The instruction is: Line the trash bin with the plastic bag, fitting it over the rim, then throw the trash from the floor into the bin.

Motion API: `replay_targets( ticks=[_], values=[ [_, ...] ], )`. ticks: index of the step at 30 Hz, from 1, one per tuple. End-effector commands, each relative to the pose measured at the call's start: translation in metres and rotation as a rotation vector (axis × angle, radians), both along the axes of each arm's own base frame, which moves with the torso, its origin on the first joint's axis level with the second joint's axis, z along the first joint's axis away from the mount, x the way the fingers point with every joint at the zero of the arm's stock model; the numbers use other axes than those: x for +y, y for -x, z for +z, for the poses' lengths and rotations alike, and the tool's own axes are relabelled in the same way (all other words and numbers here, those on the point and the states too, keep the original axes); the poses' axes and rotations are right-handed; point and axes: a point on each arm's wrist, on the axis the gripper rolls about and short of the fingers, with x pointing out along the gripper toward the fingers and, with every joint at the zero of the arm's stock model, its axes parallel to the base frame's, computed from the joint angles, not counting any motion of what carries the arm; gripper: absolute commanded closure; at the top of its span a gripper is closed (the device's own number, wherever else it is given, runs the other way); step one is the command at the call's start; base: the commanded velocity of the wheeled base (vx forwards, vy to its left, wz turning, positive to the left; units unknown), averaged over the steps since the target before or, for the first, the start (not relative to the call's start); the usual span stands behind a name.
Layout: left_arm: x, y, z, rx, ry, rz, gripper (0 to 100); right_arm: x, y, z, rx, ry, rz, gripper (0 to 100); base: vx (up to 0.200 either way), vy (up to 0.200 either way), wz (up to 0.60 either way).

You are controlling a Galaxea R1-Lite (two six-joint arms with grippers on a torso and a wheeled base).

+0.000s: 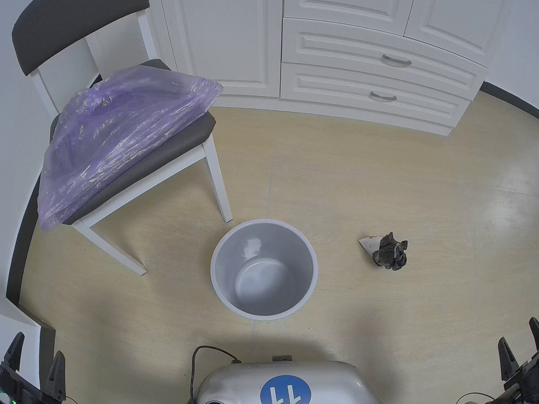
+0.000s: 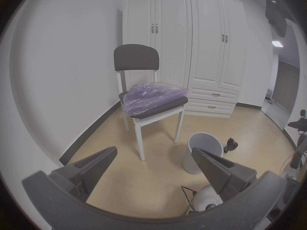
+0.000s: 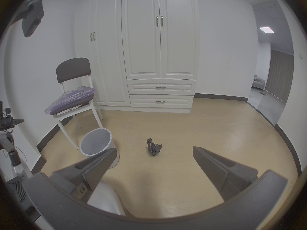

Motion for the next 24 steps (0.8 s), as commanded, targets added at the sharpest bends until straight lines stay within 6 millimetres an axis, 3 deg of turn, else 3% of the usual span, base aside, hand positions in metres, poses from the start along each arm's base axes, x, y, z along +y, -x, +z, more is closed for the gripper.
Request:
replay_targets(
  ticks=[1,24],
  values=[
    [0.0000,-0.0001,-0.0053,0.001,0.004,0.000,0,0.0000,-0.0001,-0.0054,0.003,0.001,0.001,0,0.000,0.000,0.00],
    [-0.0001,-0.0002,-0.0052,0.003,0.018,-0.003,0,0.0000,-0.0001,-0.0053,0.001,-0.010,-0.001,0,0.000,0.000,0.00]
  ],
)
